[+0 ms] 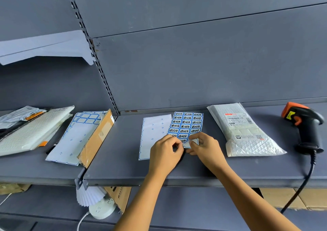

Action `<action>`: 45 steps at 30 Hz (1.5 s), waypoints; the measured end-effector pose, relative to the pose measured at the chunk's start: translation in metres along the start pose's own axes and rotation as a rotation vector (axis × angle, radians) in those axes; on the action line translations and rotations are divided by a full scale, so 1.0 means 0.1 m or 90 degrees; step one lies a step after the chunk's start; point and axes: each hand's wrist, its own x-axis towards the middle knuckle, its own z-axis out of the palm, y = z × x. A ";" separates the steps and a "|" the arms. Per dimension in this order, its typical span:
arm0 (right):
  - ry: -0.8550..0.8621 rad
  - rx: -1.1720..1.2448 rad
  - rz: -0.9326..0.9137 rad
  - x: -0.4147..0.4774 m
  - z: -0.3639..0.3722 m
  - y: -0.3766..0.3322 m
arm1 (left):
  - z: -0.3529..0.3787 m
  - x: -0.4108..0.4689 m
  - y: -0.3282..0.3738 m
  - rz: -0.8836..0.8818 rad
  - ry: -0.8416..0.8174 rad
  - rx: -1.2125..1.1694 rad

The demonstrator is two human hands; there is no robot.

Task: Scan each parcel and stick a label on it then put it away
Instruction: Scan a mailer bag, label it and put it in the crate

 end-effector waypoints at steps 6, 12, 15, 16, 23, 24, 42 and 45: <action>0.000 0.007 0.013 0.00 0.01 0.01 | -0.04 0.03 0.00 -0.083 -0.015 -0.085; -0.005 0.003 0.016 0.00 0.01 0.00 | -0.06 0.04 -0.01 -0.126 -0.010 -0.132; -0.003 -0.002 0.012 0.01 0.01 0.00 | -0.06 0.04 -0.01 -0.143 -0.009 -0.144; -0.003 -0.006 0.011 0.01 0.01 0.01 | -0.07 0.05 -0.01 -0.149 -0.007 -0.149; -0.014 -0.019 0.006 0.02 0.00 0.02 | -0.09 0.05 -0.01 -0.200 0.001 -0.176; -0.015 -0.021 0.005 0.02 0.00 0.02 | -0.09 0.05 0.00 -0.203 0.002 -0.179; -0.020 -0.073 -0.024 -0.01 0.00 -0.01 | -0.13 0.06 0.04 -0.230 0.038 -0.206; 0.031 -0.152 -0.106 -0.01 0.04 0.01 | -0.13 0.06 0.03 -0.244 0.055 -0.218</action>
